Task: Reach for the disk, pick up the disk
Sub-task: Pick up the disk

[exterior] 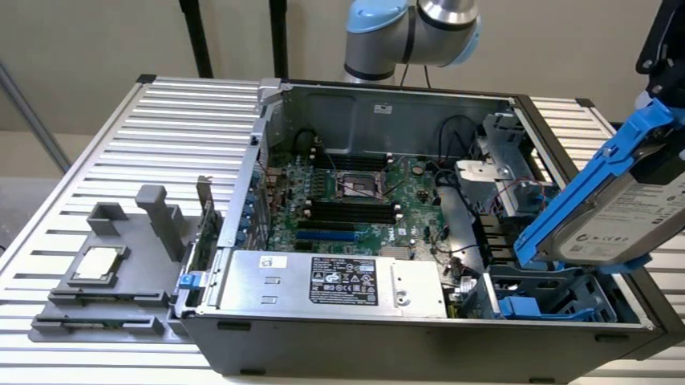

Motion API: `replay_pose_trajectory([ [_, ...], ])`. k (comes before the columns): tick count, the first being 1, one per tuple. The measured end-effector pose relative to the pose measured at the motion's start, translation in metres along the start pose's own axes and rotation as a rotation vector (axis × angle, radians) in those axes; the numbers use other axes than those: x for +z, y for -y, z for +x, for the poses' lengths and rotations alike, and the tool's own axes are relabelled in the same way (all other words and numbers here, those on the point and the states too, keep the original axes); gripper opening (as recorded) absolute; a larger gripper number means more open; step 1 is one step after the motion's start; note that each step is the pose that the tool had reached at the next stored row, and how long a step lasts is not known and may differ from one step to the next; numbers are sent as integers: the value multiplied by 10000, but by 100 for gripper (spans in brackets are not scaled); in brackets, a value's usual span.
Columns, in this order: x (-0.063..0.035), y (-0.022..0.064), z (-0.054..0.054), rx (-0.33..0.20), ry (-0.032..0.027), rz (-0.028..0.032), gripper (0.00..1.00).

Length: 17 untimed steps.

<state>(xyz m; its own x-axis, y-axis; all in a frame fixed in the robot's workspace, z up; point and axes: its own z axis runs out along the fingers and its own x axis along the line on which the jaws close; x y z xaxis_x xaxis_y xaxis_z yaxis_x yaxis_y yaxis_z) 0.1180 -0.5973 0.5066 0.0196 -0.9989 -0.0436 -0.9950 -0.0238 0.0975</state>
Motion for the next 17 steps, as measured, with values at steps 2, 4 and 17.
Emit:
replay_pose_trajectory([
  [2, -1, 21, 0, -59, -5, 55, 33],
  [4, 0, 26, 1, -151, -16, 172, 33],
  [17, 16, 11, -79, -235, -36, 568, 33],
])
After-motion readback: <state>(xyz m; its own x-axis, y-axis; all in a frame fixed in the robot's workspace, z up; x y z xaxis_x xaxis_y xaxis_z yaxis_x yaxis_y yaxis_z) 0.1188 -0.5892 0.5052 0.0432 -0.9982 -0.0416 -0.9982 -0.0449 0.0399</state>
